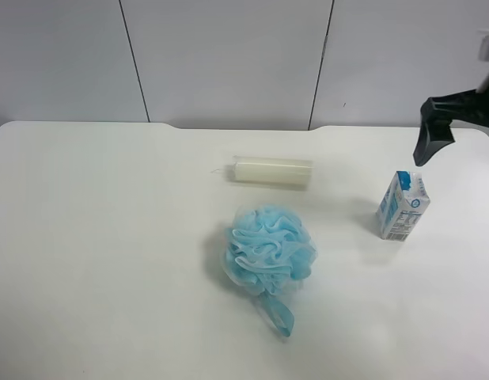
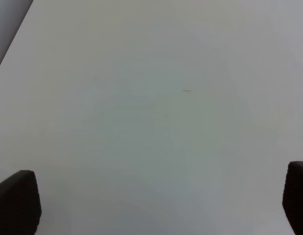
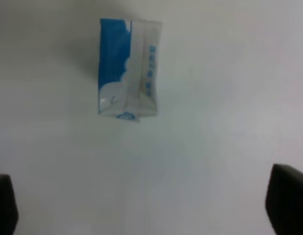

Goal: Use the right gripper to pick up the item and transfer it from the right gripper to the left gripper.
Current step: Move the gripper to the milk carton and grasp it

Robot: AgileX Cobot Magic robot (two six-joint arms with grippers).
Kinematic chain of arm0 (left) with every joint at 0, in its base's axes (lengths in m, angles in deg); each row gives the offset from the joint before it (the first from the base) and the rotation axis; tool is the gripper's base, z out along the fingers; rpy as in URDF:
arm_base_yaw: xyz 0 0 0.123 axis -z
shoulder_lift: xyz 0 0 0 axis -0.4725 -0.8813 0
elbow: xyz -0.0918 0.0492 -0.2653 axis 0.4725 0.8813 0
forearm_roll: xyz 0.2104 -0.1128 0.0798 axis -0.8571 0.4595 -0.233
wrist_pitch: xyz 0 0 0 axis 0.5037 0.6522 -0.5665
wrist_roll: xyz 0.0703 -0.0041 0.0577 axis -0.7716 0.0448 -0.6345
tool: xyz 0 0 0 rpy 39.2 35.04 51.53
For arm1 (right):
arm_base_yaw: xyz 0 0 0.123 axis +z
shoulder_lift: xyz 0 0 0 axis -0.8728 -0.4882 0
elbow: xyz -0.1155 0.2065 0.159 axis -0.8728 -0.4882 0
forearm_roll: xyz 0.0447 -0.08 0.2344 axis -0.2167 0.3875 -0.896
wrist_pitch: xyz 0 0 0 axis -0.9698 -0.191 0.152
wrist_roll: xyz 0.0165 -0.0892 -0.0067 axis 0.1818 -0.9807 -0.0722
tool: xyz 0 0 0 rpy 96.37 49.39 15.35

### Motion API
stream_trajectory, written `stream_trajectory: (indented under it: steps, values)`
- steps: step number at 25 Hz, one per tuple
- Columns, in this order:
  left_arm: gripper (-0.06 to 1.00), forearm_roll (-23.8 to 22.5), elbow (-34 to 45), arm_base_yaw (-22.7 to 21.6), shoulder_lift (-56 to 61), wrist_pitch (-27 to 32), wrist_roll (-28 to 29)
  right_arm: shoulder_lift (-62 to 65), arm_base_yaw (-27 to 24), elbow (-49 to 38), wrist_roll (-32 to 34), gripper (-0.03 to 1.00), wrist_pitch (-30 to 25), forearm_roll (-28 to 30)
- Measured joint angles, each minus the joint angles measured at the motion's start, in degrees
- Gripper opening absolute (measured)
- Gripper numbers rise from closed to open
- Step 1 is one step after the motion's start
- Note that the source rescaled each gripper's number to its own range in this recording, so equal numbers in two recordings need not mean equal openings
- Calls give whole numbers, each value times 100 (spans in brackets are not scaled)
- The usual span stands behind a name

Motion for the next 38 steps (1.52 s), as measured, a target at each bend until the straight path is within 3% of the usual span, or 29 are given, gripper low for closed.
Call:
stream_trajectory:
  steps: [19,22,29,33,35,37,38]
  values:
    - [100,0,0,0,0,0,0,-1921,0,133,102,100,1041,0]
    - [100,0,0,0,0,0,0,-2093,0,133,102,94,1060,0]
    - [100,0,0,0,0,0,0,-2262,0,145,102,71,1148,-29]
    - [100,0,0,0,0,0,0,-2262,0,162,102,47,1163,-29]
    - [100,0,0,0,0,0,0,-2262,0,162,102,30,1186,-29]
    - [100,0,0,0,0,0,0,-2262,0,162,102,5,1232,-29]
    - [100,0,0,0,0,0,0,-2262,0,162,102,0,1264,-29]
